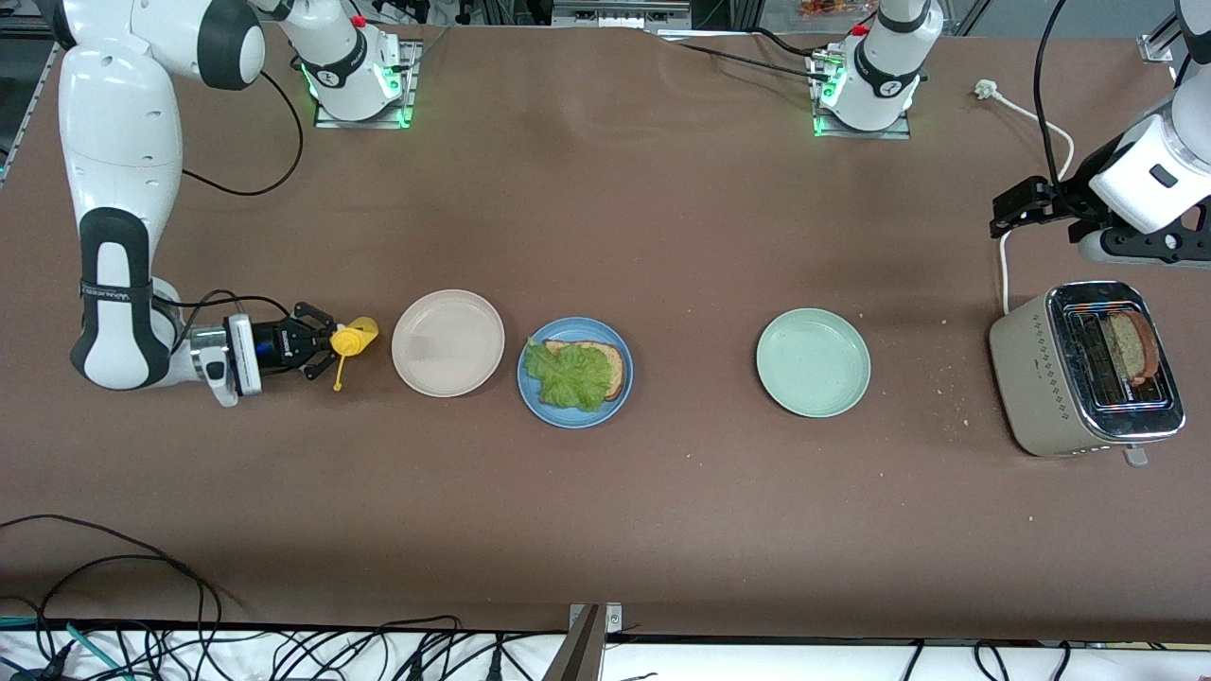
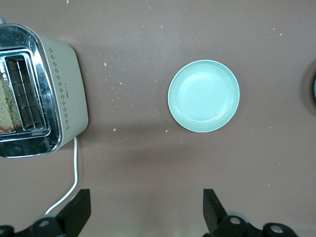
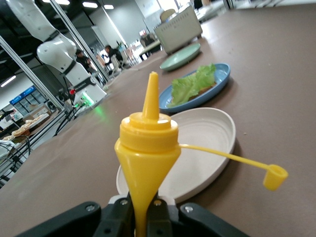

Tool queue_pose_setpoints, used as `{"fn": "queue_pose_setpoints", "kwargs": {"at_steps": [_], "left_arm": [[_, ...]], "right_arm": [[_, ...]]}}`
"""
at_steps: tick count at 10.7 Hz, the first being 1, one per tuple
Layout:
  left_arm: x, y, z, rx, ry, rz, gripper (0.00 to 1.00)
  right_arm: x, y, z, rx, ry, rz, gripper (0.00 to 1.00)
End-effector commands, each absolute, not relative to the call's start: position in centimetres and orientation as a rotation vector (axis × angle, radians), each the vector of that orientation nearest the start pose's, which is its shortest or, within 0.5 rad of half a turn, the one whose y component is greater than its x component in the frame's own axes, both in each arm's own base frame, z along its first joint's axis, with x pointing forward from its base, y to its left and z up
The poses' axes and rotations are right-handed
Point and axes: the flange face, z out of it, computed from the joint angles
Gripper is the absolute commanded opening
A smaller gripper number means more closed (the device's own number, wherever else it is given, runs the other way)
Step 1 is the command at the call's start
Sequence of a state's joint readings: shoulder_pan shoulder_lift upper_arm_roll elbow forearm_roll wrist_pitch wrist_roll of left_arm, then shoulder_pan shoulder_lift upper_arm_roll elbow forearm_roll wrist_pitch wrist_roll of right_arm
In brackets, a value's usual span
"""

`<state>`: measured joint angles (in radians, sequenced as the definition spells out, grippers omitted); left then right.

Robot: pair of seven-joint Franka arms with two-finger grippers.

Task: Make sandwich in blue plate with both arms
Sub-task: 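Lift the squeeze bottle and carry it toward the blue plate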

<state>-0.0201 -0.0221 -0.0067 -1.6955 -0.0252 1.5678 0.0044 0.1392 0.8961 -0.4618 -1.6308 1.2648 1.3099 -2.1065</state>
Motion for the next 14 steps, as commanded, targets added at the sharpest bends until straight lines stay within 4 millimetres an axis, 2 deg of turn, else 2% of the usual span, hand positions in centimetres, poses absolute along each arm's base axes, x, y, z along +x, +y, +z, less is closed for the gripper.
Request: {"fn": "queue_pose_setpoints", "kwargs": {"at_steps": [1, 2, 4, 5, 6, 8, 10, 12, 14], "left_arm": [[54.2, -2.0, 58.5, -3.145, 0.043, 0.165, 1.00], [54.2, -2.0, 58.5, -3.147, 0.045, 0.165, 1.00], [54.2, -2.0, 58.5, -3.145, 0.043, 0.165, 1.00], [54.2, -2.0, 58.5, -3.145, 0.043, 0.165, 1.00], [54.2, -2.0, 58.5, -3.145, 0.045, 0.165, 1.00], [54.2, -2.0, 58.5, -3.145, 0.045, 0.165, 1.00], [54.2, -2.0, 58.5, -3.145, 0.048, 0.165, 1.00], [54.2, -2.0, 58.5, -3.145, 0.048, 0.165, 1.00], [54.2, -2.0, 58.4, -3.145, 0.045, 0.167, 1.00]], "right_arm": [[64.7, 0.0, 17.4, -1.691, -1.213, -0.272, 0.07], [66.0, 1.2, 19.2, -1.741, -1.240, -0.168, 0.07], [68.5, 6.7, 23.6, -1.870, -1.291, 0.015, 0.07], [69.0, 9.7, 25.1, -1.941, -1.285, 0.085, 0.07], [69.2, 12.0, 25.8, -2.038, -1.242, 0.161, 0.07], [69.3, 17.0, 27.3, -2.191, -1.263, 0.260, 0.07], [68.7, 23.2, 29.0, -2.382, -1.311, 0.355, 0.07], [66.5, 29.8, 29.2, -2.544, -1.403, 0.433, 0.07], [64.9, 34.0, 29.2, -2.632, -1.597, 0.446, 0.07]]}}
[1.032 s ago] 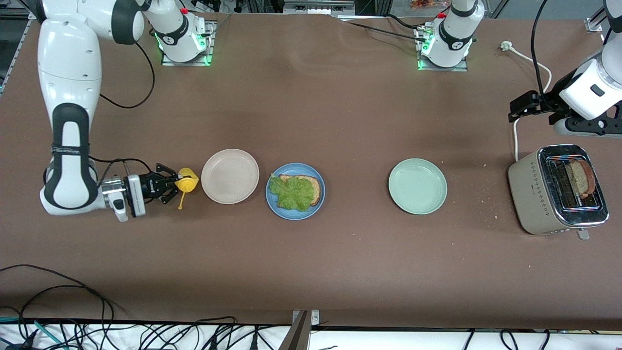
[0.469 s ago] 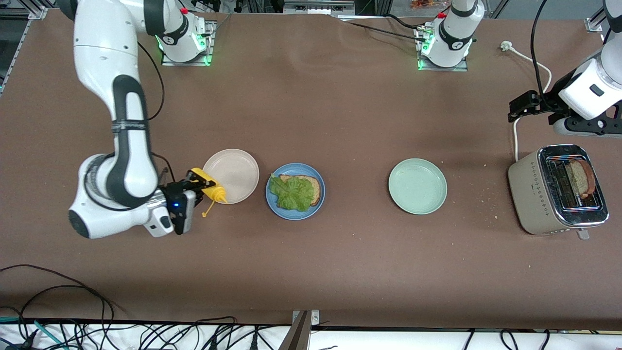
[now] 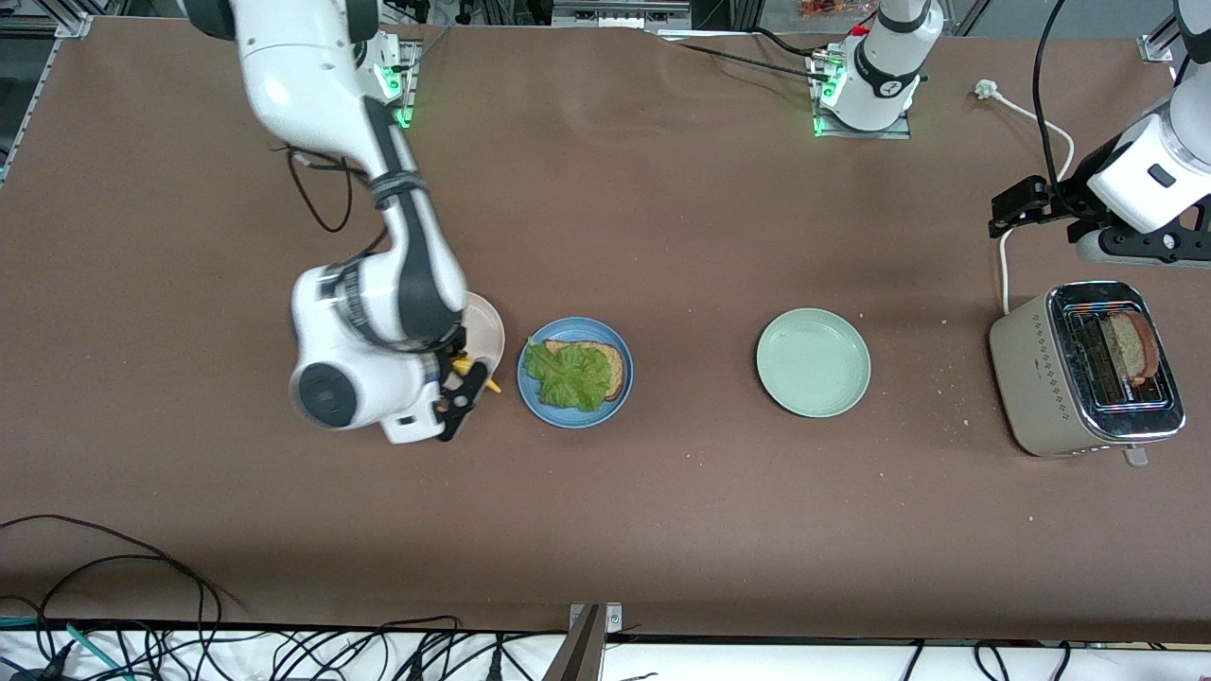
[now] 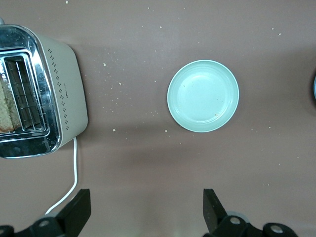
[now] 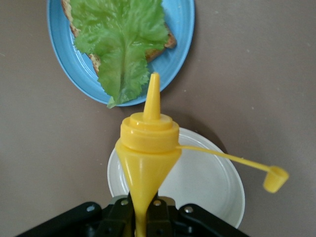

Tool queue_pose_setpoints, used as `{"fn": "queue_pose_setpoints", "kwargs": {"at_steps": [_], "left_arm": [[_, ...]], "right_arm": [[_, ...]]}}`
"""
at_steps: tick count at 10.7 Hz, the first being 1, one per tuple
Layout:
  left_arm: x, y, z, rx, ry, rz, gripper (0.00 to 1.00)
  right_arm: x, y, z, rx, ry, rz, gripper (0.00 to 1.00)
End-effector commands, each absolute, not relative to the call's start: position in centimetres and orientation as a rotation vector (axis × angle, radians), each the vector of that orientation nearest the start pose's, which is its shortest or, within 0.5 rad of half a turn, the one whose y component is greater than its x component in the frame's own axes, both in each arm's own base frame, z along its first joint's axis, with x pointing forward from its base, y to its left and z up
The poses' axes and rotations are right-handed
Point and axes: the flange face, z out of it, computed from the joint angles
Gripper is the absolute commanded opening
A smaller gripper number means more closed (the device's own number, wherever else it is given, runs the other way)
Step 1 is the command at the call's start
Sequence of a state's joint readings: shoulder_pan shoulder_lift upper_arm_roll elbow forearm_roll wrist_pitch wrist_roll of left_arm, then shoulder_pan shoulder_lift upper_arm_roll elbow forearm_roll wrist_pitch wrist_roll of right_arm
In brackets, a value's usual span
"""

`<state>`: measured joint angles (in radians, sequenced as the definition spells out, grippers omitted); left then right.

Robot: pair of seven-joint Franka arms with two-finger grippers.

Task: Make sandwich in blue plate with both arms
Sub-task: 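Tilt the squeeze bottle nozzle down over the lettuce with the right gripper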

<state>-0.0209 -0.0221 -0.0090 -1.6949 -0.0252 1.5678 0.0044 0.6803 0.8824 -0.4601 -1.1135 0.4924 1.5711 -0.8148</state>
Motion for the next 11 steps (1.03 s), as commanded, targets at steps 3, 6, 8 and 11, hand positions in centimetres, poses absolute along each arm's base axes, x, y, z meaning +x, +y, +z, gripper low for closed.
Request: {"fn": "queue_pose_setpoints", "kwargs": {"at_steps": [3, 6, 8, 11], "left_arm": [[54.2, -2.0, 58.5, -3.145, 0.045, 0.165, 1.00], [54.2, -2.4, 58.6, -3.147, 0.055, 0.160, 1.00], [54.2, -2.6, 58.6, -3.145, 0.062, 0.160, 1.00], [54.3, -3.0, 59.3, -3.146, 0.074, 0.136, 1.00]], "right_arm": [[62.6, 37.7, 28.7, -2.670, -1.846, 0.521, 0.07], [60.8, 40.1, 28.8, -2.680, -2.038, 0.589, 0.07], [60.1, 41.2, 29.1, -2.660, -2.150, 0.612, 0.07], [58.6, 43.2, 29.4, -2.623, -2.383, 0.679, 0.07]]}}
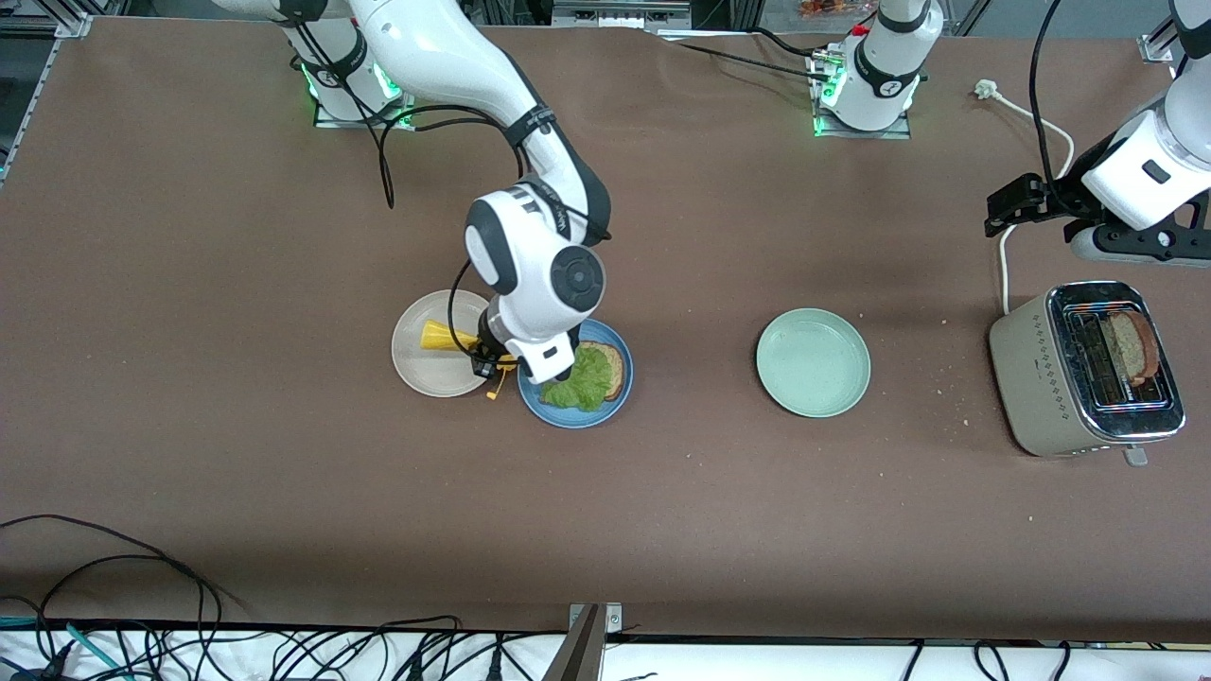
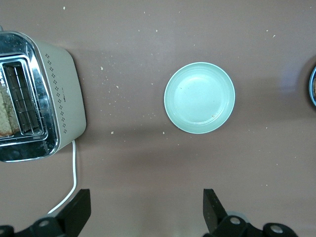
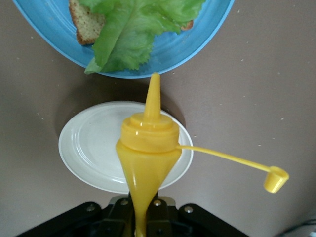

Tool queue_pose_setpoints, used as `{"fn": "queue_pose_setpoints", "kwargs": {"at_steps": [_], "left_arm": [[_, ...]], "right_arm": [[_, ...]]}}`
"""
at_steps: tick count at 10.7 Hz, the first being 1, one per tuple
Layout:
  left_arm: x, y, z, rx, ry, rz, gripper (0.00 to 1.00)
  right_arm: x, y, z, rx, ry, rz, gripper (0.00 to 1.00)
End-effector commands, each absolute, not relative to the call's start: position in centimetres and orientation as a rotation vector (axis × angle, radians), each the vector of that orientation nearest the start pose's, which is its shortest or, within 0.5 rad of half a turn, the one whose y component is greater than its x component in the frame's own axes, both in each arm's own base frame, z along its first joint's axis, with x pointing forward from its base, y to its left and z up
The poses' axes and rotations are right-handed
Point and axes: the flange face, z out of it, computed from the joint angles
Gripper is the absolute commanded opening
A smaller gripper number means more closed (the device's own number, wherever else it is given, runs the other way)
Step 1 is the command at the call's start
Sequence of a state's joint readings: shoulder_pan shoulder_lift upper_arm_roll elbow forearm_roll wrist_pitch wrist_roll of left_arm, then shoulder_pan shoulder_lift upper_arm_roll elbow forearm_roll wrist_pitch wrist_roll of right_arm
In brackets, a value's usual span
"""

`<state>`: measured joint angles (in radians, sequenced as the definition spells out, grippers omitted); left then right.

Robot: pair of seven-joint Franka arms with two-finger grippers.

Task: Make sandwich in blue plate with both arms
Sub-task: 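Tilt the squeeze bottle nozzle down over the lettuce with the right gripper, then carry the bottle back beside the white plate while the left gripper lowers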

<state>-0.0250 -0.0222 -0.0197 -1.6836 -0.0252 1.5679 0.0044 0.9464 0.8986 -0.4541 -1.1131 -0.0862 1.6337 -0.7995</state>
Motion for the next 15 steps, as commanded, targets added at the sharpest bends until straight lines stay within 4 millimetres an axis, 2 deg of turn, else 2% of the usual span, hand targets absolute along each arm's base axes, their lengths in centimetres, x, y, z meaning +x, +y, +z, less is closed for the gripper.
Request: {"fn": "queue_pose_setpoints", "kwargs": {"at_steps": [1, 3, 4, 5, 6, 8, 9, 10, 11, 12, 13, 14, 15], "left_arm": [[54.3, -3.0, 59.3, -3.146, 0.074, 0.136, 1.00], [54.5, -2.1, 58.9, -3.150, 0.055, 0.145, 1.00], [54.7, -1.9, 58.7, -3.150, 0.055, 0.153, 1.00], [54.7, -1.8, 58.4, -3.148, 0.060, 0.160, 1.00], [55.2, -1.6, 57.8, -3.145, 0.055, 0.171, 1.00], [57.0, -0.7, 56.1, -3.124, 0.025, 0.201, 1.00], [57.2, 1.0, 56.4, -3.093, -0.006, 0.188, 1.00], [57.8, 2.1, 55.0, -3.060, -0.011, 0.225, 1.00], [58.4, 5.7, 54.7, -3.054, -0.052, 0.228, 1.00], [59.4, 8.2, 52.3, -3.058, -0.024, 0.290, 1.00], [60.3, 9.7, 50.4, -3.061, 0.018, 0.335, 1.00], [60.7, 12.9, 49.2, -3.074, -0.011, 0.351, 1.00], [61.4, 14.7, 48.0, -3.078, -0.016, 0.349, 1.00]], "right_arm": [[58.6, 43.2, 29.5, -2.599, -2.399, 0.681, 0.07], [58.4, 42.6, 30.4, -2.575, -2.343, 0.716, 0.07], [58.8, 41.6, 31.6, -2.522, -2.282, 0.692, 0.07], [60.1, 39.6, 33.0, -2.474, -2.207, 0.640, 0.07], [61.2, 36.7, 34.3, -2.415, -2.095, 0.626, 0.07], [63.4, 29.9, 35.6, -2.229, -1.905, 0.586, 0.07], [64.9, 26.1, 36.1, -2.123, -1.869, 0.509, 0.07], [66.1, 22.2, 36.3, -1.985, -1.839, 0.402, 0.07], [66.6, 18.5, 36.2, -1.860, -1.813, 0.343, 0.07], [67.1, 14.7, 36.1, -1.766, -1.795, 0.273, 0.07], [67.4, 11.3, 34.9, -1.661, -1.752, 0.158, 0.07], [67.0, 9.0, 33.7, -1.580, -1.680, 0.080, 0.07], [66.5, 7.2, 32.8, -1.512, -1.652, 0.028, 0.07]]}}
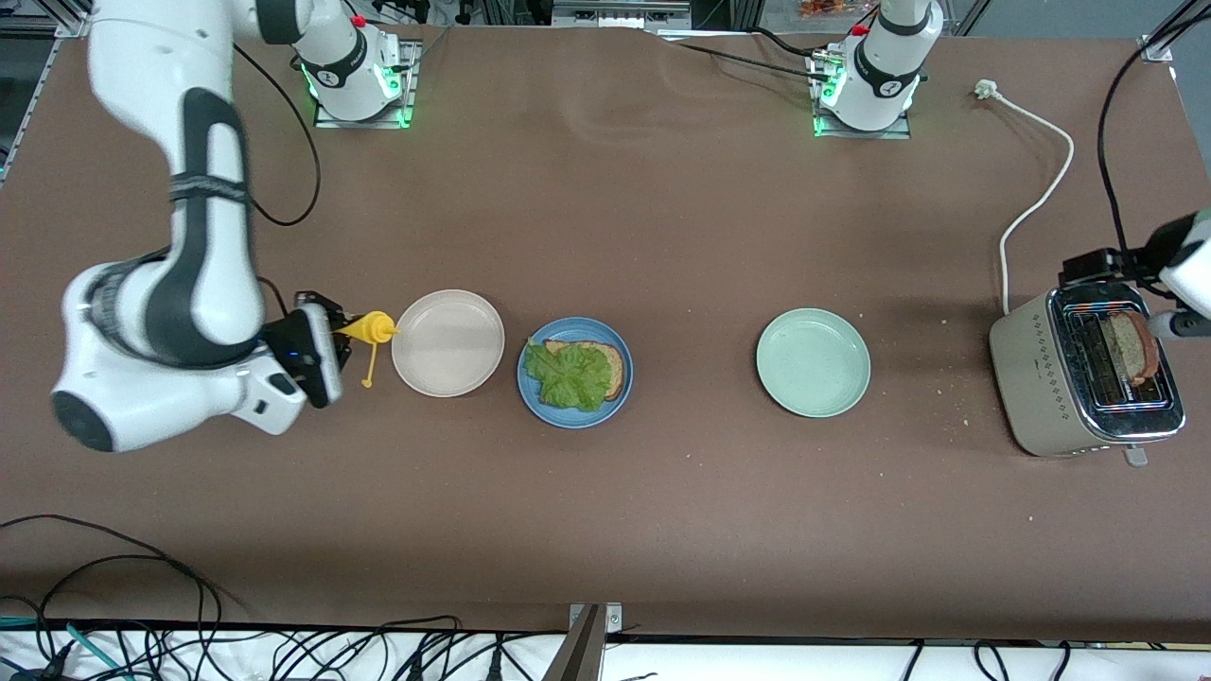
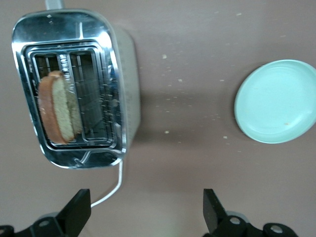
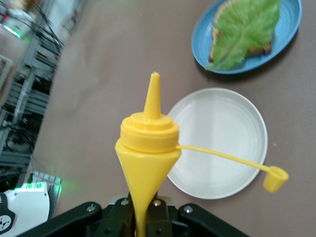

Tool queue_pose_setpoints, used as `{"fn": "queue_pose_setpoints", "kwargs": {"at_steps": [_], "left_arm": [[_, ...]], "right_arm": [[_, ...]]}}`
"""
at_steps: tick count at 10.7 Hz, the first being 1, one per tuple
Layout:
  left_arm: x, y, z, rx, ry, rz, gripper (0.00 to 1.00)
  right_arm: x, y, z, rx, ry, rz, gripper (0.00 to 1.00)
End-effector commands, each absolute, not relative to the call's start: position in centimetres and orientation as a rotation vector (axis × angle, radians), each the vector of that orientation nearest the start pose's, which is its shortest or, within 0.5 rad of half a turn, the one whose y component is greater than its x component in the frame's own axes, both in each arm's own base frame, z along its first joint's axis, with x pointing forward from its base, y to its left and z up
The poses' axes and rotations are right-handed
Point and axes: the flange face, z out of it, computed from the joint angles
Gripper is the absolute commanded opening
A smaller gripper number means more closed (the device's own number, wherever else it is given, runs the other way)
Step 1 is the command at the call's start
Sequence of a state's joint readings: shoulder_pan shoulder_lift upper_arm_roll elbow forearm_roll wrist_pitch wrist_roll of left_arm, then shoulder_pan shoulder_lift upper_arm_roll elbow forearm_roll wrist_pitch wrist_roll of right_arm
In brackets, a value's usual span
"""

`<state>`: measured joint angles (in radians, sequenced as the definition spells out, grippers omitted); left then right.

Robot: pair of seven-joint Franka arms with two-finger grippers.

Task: Make sandwich in blue plate with both arms
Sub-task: 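Carry the bottle back beside the white plate while the left gripper lowers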

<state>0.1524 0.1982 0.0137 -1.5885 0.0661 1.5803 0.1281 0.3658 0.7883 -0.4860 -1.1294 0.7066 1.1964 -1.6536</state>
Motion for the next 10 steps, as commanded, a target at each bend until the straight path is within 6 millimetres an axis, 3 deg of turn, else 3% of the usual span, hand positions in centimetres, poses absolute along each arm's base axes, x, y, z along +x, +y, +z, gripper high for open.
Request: {"fn": "queue_pose_setpoints", "kwargs": {"at_steps": [1, 3, 5, 7, 10], "left_arm": [[62.0, 15.7, 47.0, -3.064, 0.025, 0.313, 1.00], [62.3, 18.3, 45.2, -3.006, 0.030, 0.314, 1.00], [62.1, 21.0, 43.6, -2.994, 0.032, 0.330, 1.00], [62.0, 24.3, 39.9, -3.013, 0.012, 0.359, 1.00], [62.3, 24.7, 38.0, -3.020, 0.036, 0.378, 1.00]], "right_arm": [[66.6, 5.6, 31.9, -1.459, -1.652, -0.040, 0.07], [66.0, 1.9, 28.5, -1.355, -1.609, -0.181, 0.07], [65.1, -0.3, 24.6, -1.230, -1.533, -0.299, 0.07], [64.9, -1.3, 20.6, -1.140, -1.495, -0.453, 0.07], [64.1, -2.0, 14.8, -1.058, -1.461, -0.600, 0.07]]}}
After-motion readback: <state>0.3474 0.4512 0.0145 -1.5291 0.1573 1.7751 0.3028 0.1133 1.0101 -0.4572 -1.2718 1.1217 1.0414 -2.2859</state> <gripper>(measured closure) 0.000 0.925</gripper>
